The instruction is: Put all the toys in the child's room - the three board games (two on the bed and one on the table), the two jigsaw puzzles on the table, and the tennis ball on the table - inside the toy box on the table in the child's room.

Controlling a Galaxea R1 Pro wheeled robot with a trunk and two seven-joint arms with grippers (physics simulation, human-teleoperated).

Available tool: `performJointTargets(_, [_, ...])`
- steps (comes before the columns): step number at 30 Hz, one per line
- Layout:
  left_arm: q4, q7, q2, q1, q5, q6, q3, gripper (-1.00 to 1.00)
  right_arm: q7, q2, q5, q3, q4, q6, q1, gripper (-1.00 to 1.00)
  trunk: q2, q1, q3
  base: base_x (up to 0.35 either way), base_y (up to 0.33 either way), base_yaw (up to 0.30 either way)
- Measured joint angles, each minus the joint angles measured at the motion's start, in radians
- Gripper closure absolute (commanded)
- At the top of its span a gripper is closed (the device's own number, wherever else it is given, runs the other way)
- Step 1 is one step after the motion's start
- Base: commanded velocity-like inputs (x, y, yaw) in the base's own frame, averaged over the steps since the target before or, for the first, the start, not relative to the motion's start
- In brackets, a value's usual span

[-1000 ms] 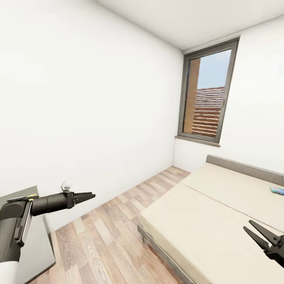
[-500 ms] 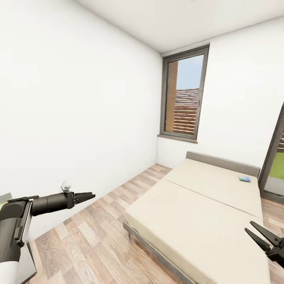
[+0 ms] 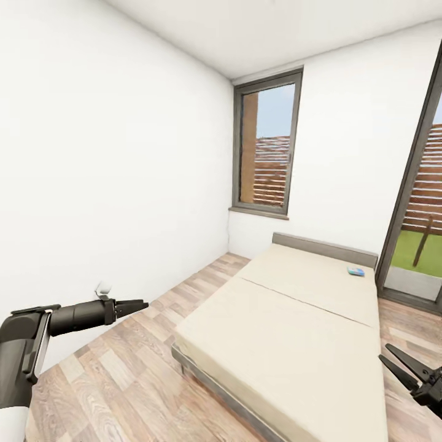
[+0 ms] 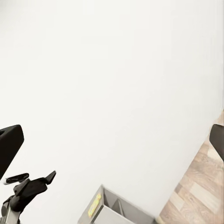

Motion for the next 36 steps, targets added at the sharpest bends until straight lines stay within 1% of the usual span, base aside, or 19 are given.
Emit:
performJointTargets(7, [0.000,0.000,0.000,0.000,0.000,0.000,0.000,-1.00,-0.067,0.000,0.000,0.013,-0.010,0.000,-0.010,-1.00,0.000,0.000,-0.011,0.015,-0.039,0.116])
performJointTargets(11, [0.000,0.000,0.000,0.000,0.001,0.000,0.000,-1.00,-0.094,0.000,0.000,0.032,-0.032,0.001,-0.011,-1.00,0.000,0.000,-0.017,0.003,-0.007,0.138])
performJointTargets(14, [0.000,0.000,0.000,0.000,0.001,0.001,0.000,-1.00,-0.123,-0.003,0.003,0.056,-0.056,0.004,-0.012,-1.00,0.000,0.000,-0.022,0.001,-0.023,0.144])
performJointTargets(15, [0.000,0.001,-0.001,0.000,0.001,0.001,0.001,-1.00,-0.146,-0.007,0.011,0.068,-0.069,0.006,-0.012,-1.00,0.000,0.000,-0.024,0.001,-0.087,0.146])
performJointTargets(18, [0.000,0.002,-0.001,0.000,0.001,0.001,0.001,-1.00,-0.190,-0.010,0.034,0.082,-0.087,0.011,-0.013,-1.00,0.000,0.000,-0.028,0.000,-0.147,0.147])
performJointTargets(19, [0.000,0.005,-0.002,0.000,0.001,0.001,0.001,-1.00,-0.220,-0.011,0.050,0.088,-0.099,0.018,-0.014,-1.00,0.000,0.000,-0.030,0.000,-0.186,0.148])
performJointTargets(20, [0.000,0.007,-0.002,0.000,0.001,0.001,0.000,-1.00,-0.235,-0.012,0.058,0.090,-0.105,0.024,-0.014,-1.00,0.000,0.000,-0.032,0.000,-0.185,0.148])
performJointTargets(21, [0.000,0.014,-0.003,0.000,0.000,0.001,-0.006,-1.00,-0.265,-0.012,0.070,0.093,-0.113,0.038,-0.017,-1.00,0.000,0.000,-0.033,0.000,-0.174,0.148])
performJointTargets(23, [0.000,0.027,-0.003,0.000,-0.001,0.002,-0.019,-1.00,-0.296,-0.012,0.079,0.098,-0.119,0.056,-0.027,-1.00,0.000,0.000,-0.036,0.000,-0.129,0.148])
performJointTargets(24, [0.001,0.048,-0.003,0.000,-0.001,0.002,-0.038,-1.00,-0.329,-0.011,0.085,0.107,-0.123,0.074,-0.043,-1.00,0.000,0.000,-0.038,0.000,-0.083,0.148])
performJointTargets(26, [0.001,0.073,-0.004,0.000,-0.001,0.003,-0.061,-1.00,-0.367,-0.012,0.090,0.124,-0.125,0.089,-0.063,-1.00,0.000,0.000,-0.041,0.000,-0.054,0.148])
performJointTargets(27, [0.001,0.098,-0.004,0.000,-0.001,0.004,-0.085,-1.00,-0.406,-0.012,0.097,0.147,-0.127,0.099,-0.081,-1.00,0.000,0.000,-0.043,0.000,-0.034,0.148])
performJointTargets(29, [0.001,0.124,-0.004,0.000,0.000,0.005,-0.105,-1.00,-0.445,-0.012,0.108,0.174,-0.129,0.105,-0.097,-1.00,0.000,0.000,-0.046,0.000,-0.022,0.148])
performJointTargets(30, [0.001,0.145,-0.005,0.000,0.001,0.006,-0.119,-1.00,-0.481,-0.013,0.119,0.198,-0.135,0.110,-0.107,-1.00,0.000,0.000,-0.047,0.000,-0.014,0.148])
performJointTargets(32, [0.003,0.168,-0.005,0.001,0.003,0.007,-0.132,-1.00,-0.518,-0.013,0.131,0.222,-0.141,0.114,-0.118,-1.00,0.000,0.000,-0.050,0.000,-0.008,0.148])
performJointTargets(36, [0.005,0.185,-0.012,0.002,0.005,0.009,-0.140,-1.00,-0.546,-0.013,0.139,0.243,-0.146,0.116,-0.131,-1.00,0.000,0.000,-0.057,0.000,-0.004,0.148])
